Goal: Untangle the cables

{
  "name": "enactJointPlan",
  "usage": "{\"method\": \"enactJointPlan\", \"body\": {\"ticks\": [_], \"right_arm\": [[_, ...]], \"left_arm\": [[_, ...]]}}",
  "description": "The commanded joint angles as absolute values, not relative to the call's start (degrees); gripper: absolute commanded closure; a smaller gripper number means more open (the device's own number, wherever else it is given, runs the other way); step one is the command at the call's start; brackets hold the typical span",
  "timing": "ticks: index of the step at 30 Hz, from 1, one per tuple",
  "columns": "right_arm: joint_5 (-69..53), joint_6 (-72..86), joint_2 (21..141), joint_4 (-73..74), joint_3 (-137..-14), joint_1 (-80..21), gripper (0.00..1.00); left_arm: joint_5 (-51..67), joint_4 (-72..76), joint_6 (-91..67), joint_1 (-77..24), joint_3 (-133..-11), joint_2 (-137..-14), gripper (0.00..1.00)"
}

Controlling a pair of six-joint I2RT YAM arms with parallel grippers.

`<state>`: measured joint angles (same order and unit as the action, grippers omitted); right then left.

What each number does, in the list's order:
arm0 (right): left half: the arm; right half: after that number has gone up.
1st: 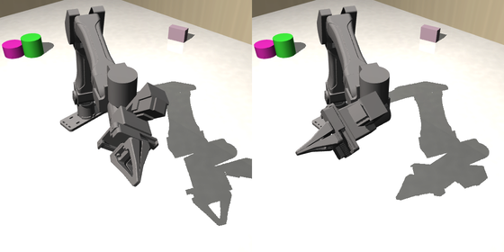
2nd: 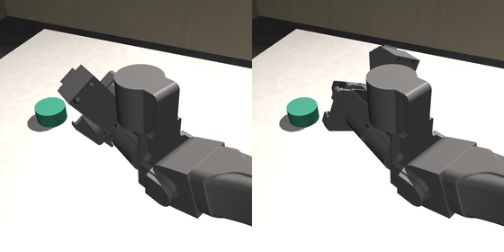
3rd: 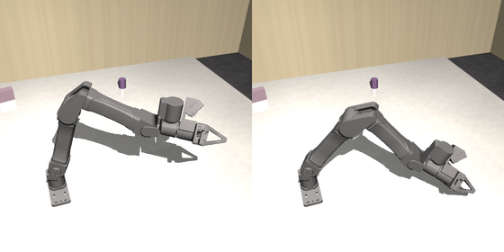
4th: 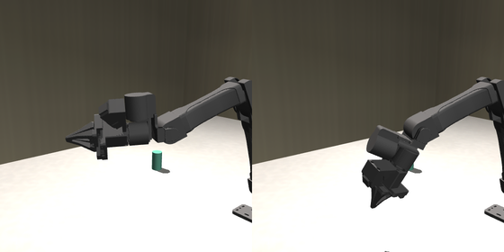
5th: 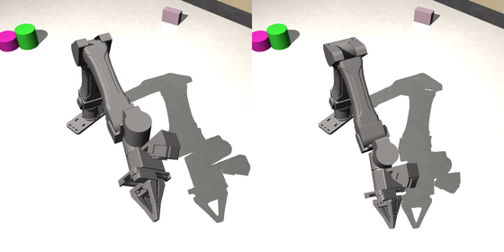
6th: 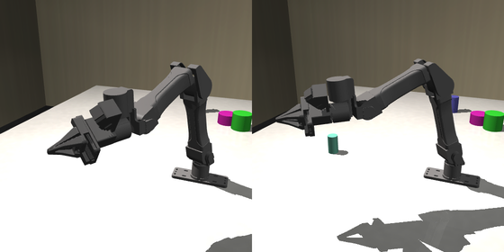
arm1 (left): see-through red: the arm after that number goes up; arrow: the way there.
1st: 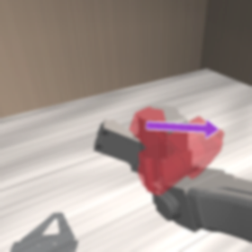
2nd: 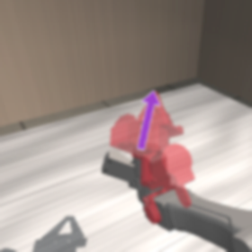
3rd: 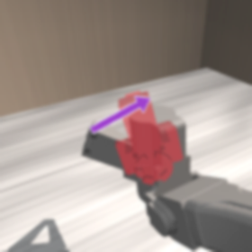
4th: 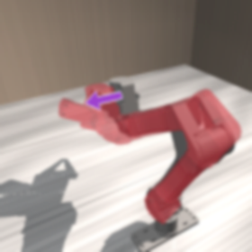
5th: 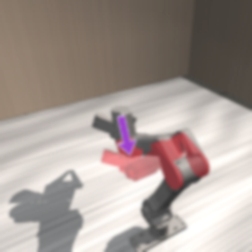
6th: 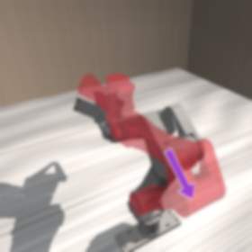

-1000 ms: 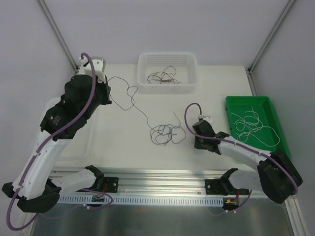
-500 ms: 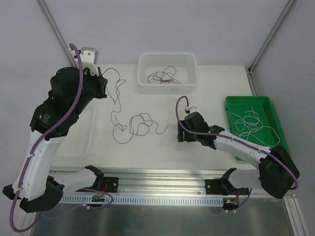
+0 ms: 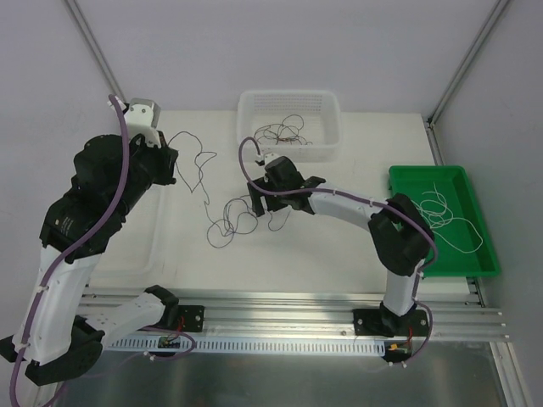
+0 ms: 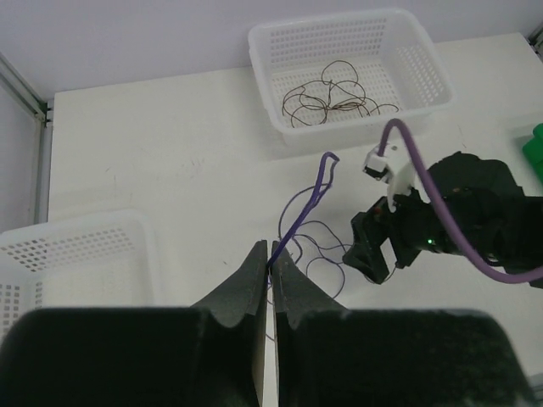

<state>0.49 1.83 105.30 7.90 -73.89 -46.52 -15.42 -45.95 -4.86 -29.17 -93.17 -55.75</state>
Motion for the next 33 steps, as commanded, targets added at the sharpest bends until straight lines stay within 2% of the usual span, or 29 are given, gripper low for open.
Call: {"method": "enactJointPlan", "body": {"ticks": [1, 10, 13, 15, 16, 17, 19, 20, 22, 27, 33], "right_arm": [[-3.3, -3.0, 110.0, 8.3, -80.2, -47.4, 0.13], [-0.4, -6.6, 119.1, 10.5, -85.7, -50.4, 0.14], [2.0, -7.3, 121.3, 12.1, -86.7, -50.8, 0.17], [2.4, -7.4, 122.3, 12.9, -86.9, -51.0, 0.24], [3.9, -7.2, 122.8, 13.4, -86.7, -51.1, 0.28], [5.0, -6.9, 122.8, 13.8, -86.4, -51.1, 0.42], [9.1, -6.7, 122.3, 14.6, -84.7, -51.0, 0.63], [10.9, -5.9, 121.8, 14.9, -83.7, -51.1, 0.86], [16.2, -5.2, 119.7, 15.7, -80.3, -51.0, 0.99], [21.8, -0.7, 111.6, 17.3, -69.5, -47.6, 0.99], [22.8, 4.4, 99.9, 19.9, -54.9, -35.1, 0.99]], "left_arm": [[-16.3, -45.1, -3.6, -29.0, -92.5, -54.8, 1.00], [-16.7, -45.3, -4.0, -29.0, -91.7, -54.3, 1.00], [-17.0, -45.4, -4.4, -29.0, -91.1, -54.1, 1.00], [-17.3, -45.3, -4.6, -29.0, -90.8, -53.9, 1.00], [-17.5, -45.4, -4.7, -28.9, -90.8, -53.9, 1.00], [-17.8, -45.4, -4.7, -29.0, -90.6, -53.6, 1.00], [-18.8, -45.4, -4.7, -28.9, -90.3, -53.4, 1.00], [-19.3, -45.4, -4.7, -29.0, -90.0, -53.2, 1.00], [-20.7, -45.3, -4.6, -28.9, -89.6, -53.2, 1.00], [-23.6, -45.4, -3.6, -28.9, -89.6, -53.4, 1.00], [-28.2, -45.2, -1.9, -29.0, -91.1, -53.7, 1.00]]}}
